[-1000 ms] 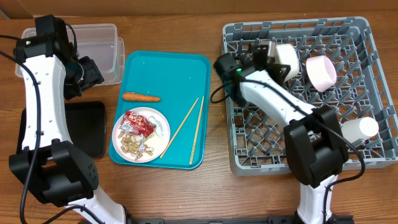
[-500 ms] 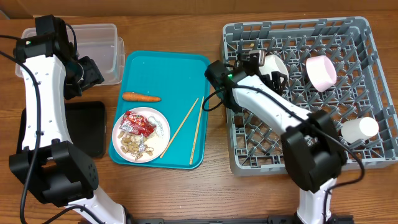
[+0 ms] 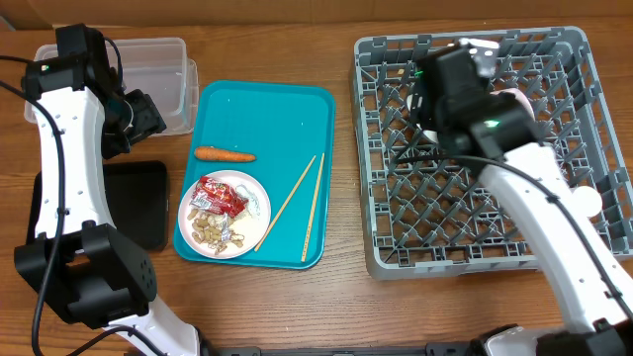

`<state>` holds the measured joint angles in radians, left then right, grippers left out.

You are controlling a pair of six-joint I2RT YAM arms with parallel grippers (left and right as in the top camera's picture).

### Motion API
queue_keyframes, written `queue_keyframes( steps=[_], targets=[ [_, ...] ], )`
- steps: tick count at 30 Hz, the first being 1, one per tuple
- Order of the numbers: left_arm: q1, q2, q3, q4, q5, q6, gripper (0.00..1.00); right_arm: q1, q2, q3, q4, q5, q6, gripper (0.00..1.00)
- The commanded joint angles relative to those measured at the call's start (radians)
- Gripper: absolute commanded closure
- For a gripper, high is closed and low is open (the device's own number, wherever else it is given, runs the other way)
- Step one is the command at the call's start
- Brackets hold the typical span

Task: Sort waste into correct bins and load items into the dishwasher
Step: 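Raise the right gripper and move it back over the rack center, then reach the left gripper to the orange carrot on the tray and grasp it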

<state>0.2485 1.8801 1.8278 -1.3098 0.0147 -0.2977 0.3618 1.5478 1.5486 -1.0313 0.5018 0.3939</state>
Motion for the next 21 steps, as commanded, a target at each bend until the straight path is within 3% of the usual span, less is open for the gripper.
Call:
queue_keyframes(
  steps=[1, 6, 12, 17, 19, 21],
  targets=[
    [-0.008, -0.031, 0.025, 0.001, 0.01, -0.014, 0.32, -0.072, -0.022, 0.005, -0.02, -0.378, -0.113, 0.0],
    [-0.077, -0.031, 0.024, 0.002, 0.028, 0.007, 0.32, -0.142, -0.02, 0.005, -0.036, -0.582, -0.167, 0.0],
    [-0.172, -0.029, 0.024, 0.0, 0.027, 0.006, 0.31, -0.142, -0.02, 0.005, -0.045, -0.681, -0.166, 0.0],
    [-0.249, -0.01, 0.024, -0.008, 0.027, 0.016, 0.21, -0.139, -0.02, 0.004, -0.056, -0.679, -0.166, 0.0],
    [-0.272, 0.006, 0.024, -0.022, 0.031, -0.034, 0.2, -0.139, -0.02, 0.004, -0.055, -0.679, -0.166, 0.0],
    [-0.288, 0.021, 0.024, -0.039, 0.048, -0.134, 0.11, -0.139, -0.02, 0.004, -0.056, -0.679, -0.166, 0.0]
  ],
)
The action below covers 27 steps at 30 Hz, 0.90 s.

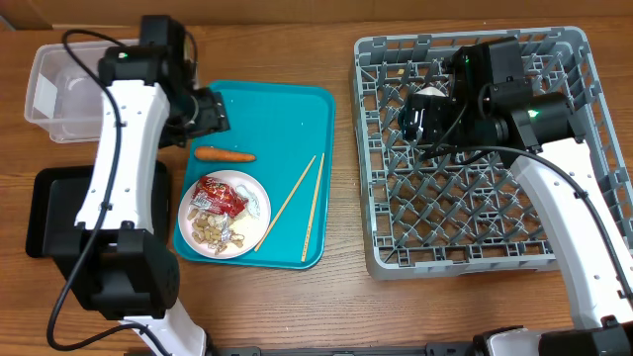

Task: Sort waste into correct bins and load items into the dishwasher
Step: 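Reach the left gripper to the orange carrot on the tray and grasp it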

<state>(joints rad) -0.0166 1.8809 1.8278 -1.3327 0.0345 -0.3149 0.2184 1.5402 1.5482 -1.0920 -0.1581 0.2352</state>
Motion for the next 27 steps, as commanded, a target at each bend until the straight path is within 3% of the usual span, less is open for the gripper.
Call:
queue_keyframes(
  steps=[1, 4, 11, 16, 27],
  targets=[
    [-0.029, 0.028, 0.024, -0.018, 0.043, -0.155, 0.09, 0.005, -0.012, 0.005, 0.005, -0.019, -0.008, 0.0],
    [-0.036, 0.055, 0.024, -0.014, 0.063, -0.319, 0.0, 0.005, -0.012, 0.005, -0.003, -0.019, -0.008, 0.0],
    [-0.026, 0.121, 0.024, 0.016, 0.027, -0.529, 0.0, 0.005, -0.012, 0.005, -0.029, -0.019, -0.008, 0.0],
    [-0.023, 0.162, 0.024, 0.028, -0.056, -0.565, 0.0, 0.005, -0.012, 0.005, -0.031, -0.019, -0.008, 0.0],
    [-0.023, 0.247, 0.0, 0.033, -0.098, -0.591, 0.0, 0.005, -0.012, 0.005, -0.032, -0.016, -0.008, 0.0]
  ],
)
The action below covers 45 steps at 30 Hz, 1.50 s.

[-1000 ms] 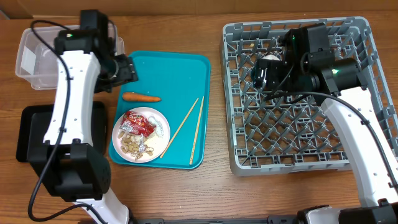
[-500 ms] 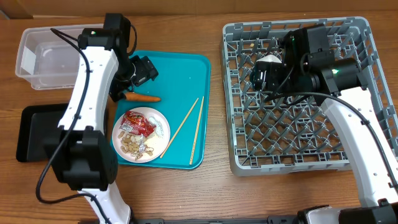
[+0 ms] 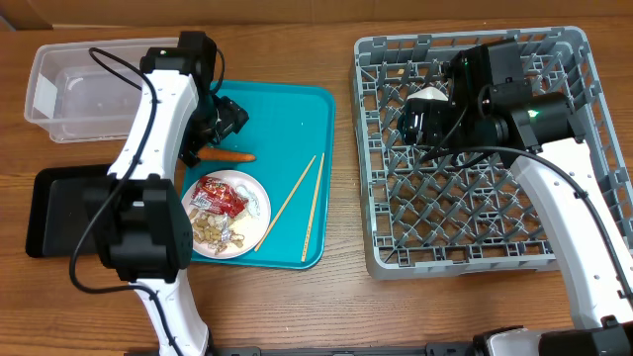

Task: Sort waste into correct bins and load items into the dishwasher
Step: 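Reach the left gripper to the orange carrot on the tray and grasp it, then lift the carrot and carry it left over the black tray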

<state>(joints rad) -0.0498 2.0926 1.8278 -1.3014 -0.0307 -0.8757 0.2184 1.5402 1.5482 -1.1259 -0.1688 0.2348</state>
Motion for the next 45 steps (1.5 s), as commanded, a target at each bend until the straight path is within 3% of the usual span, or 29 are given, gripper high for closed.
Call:
queue_keyframes(
  steps=[1, 16, 24, 28, 35, 38, 40, 45],
  targets=[
    [0.01, 0.044, -0.001, 0.004, -0.034, -0.03, 0.0, 0.005, -0.012, 0.005, 0.001, -0.005, -0.007, 0.0],
    [0.01, 0.168, -0.003, 0.101, -0.092, -0.03, 0.01, 0.005, -0.012, 0.005, 0.001, -0.005, -0.007, 0.0],
    [0.01, 0.191, -0.003, 0.116, -0.093, -0.021, 0.12, 0.005, -0.012, 0.005, 0.001, -0.005, -0.007, 0.0],
    [0.01, 0.191, -0.003, 0.144, -0.101, 0.014, 0.3, 0.005, -0.012, 0.005, 0.001, -0.005, -0.007, 0.0],
    [0.01, 0.191, -0.003, 0.154, -0.111, 0.047, 0.52, 0.005, -0.012, 0.005, 0.001, -0.005, -0.007, 0.0],
    [0.01, 0.19, 0.001, 0.154, -0.111, 0.075, 0.68, 0.005, -0.012, 0.005, 0.001, -0.005, -0.007, 0.0],
    [0.011, 0.19, 0.006, 0.154, -0.113, 0.101, 0.68, 0.005, -0.012, 0.005, 0.001, -0.005, -0.007, 0.0],
    [0.012, 0.188, 0.046, 0.153, -0.115, 0.192, 0.82, 0.005, -0.012, 0.005, 0.001, -0.005, -0.007, 0.0]
  ],
)
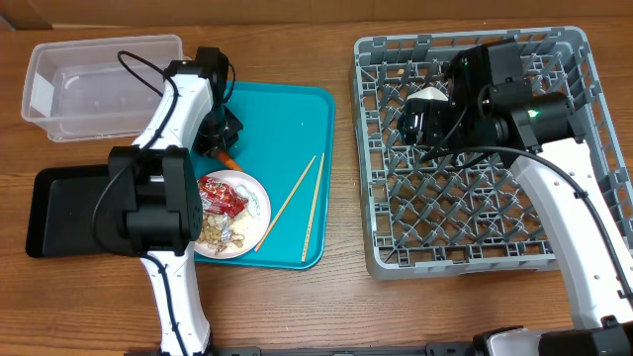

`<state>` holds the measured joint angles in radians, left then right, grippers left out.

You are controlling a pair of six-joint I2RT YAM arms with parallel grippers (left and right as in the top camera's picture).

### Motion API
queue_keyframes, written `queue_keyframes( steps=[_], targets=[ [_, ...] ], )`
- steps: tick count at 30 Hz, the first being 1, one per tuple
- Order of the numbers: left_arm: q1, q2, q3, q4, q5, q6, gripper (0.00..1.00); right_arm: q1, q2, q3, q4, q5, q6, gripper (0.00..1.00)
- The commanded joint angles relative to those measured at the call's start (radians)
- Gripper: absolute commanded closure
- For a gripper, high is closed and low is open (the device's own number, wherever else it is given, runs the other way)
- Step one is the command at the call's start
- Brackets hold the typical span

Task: Sort waste into correct bins and load items into the dishwasher
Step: 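Lift the carrot and carry it left over the black tray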

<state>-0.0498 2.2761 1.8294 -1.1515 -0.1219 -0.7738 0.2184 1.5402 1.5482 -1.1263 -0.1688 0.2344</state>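
Observation:
An orange carrot (229,158) lies on the teal tray (297,109), mostly hidden under my left gripper (222,138), which is low over its left part; its jaws are hidden by the wrist. A white plate (257,201) on the tray holds a red wrapper (220,194) and peanut shells (213,232). Two wooden chopsticks (294,201) lie to its right. My right gripper (415,121) hangs over the grey dish rack (465,257), next to a white dish (431,96); whether it grips the dish cannot be told.
A clear plastic container (99,79) stands at the back left. A black bin (64,213) lies at the left, beside the tray. The left arm's links cross the tray's left edge and part of the plate.
My left gripper has moved a little down and left on the tray, and it now covers most of the carrot. The right arm and the white dish have not moved.
At first my left gripper was by the clear container, and the right arm was over the rack's back. Then the left gripper was at the tray's back left corner, with the right gripper at the white dish. The left gripper later neared the carrot and now covers it.

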Motion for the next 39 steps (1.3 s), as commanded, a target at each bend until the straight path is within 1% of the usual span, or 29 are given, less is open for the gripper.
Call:
queue_keyframes(
  steps=[1, 3, 7, 10, 11, 14, 18, 25, 30, 35, 38, 39],
  targets=[
    [0.012, 0.005, 0.059, -0.001, -0.024, 0.111, 0.84, 0.005, -0.012, 0.005, 0.002, -0.005, -0.006, 0.0],
    [0.012, 0.005, 0.092, -0.019, -0.036, 0.14, 0.87, 0.005, -0.012, 0.005, 0.002, -0.005, -0.006, 0.0],
    [0.012, 0.005, 0.179, -0.091, -0.073, 0.148, 0.92, 0.005, -0.012, 0.005, 0.002, -0.005, -0.006, 0.0],
    [0.012, 0.003, 0.254, -0.15, -0.072, 0.168, 0.94, 0.005, -0.012, 0.005, 0.002, -0.005, -0.006, 0.0],
    [0.012, -0.002, 0.298, -0.199, -0.072, 0.183, 0.95, 0.005, -0.012, 0.005, 0.002, -0.005, -0.007, 0.0],
    [0.012, -0.006, 0.34, -0.283, -0.073, 0.195, 0.96, 0.005, -0.012, 0.005, 0.002, -0.005, -0.007, 0.0],
    [0.013, -0.013, 0.344, -0.383, -0.09, 0.2, 0.95, 0.005, -0.012, 0.005, -0.002, -0.005, -0.007, 0.0],
    [0.024, -0.055, 0.343, -0.479, -0.121, 0.214, 0.96, 0.005, -0.012, 0.005, -0.007, -0.005, -0.007, 0.0],
    [0.066, -0.122, 0.342, -0.539, -0.156, 0.222, 0.96, 0.005, -0.012, 0.005, -0.008, -0.005, -0.007, 0.0],
    [0.134, -0.205, 0.3, -0.539, -0.151, 0.236, 0.95, 0.005, -0.012, 0.005, -0.008, -0.004, -0.007, 0.0],
    [0.188, -0.262, 0.247, -0.531, -0.151, 0.219, 0.96, 0.005, -0.012, 0.005, -0.007, -0.005, -0.007, 0.0],
    [0.22, -0.293, 0.205, -0.501, -0.151, 0.211, 0.95, 0.005, -0.012, 0.005, -0.006, -0.004, -0.007, 0.0]
  ],
)
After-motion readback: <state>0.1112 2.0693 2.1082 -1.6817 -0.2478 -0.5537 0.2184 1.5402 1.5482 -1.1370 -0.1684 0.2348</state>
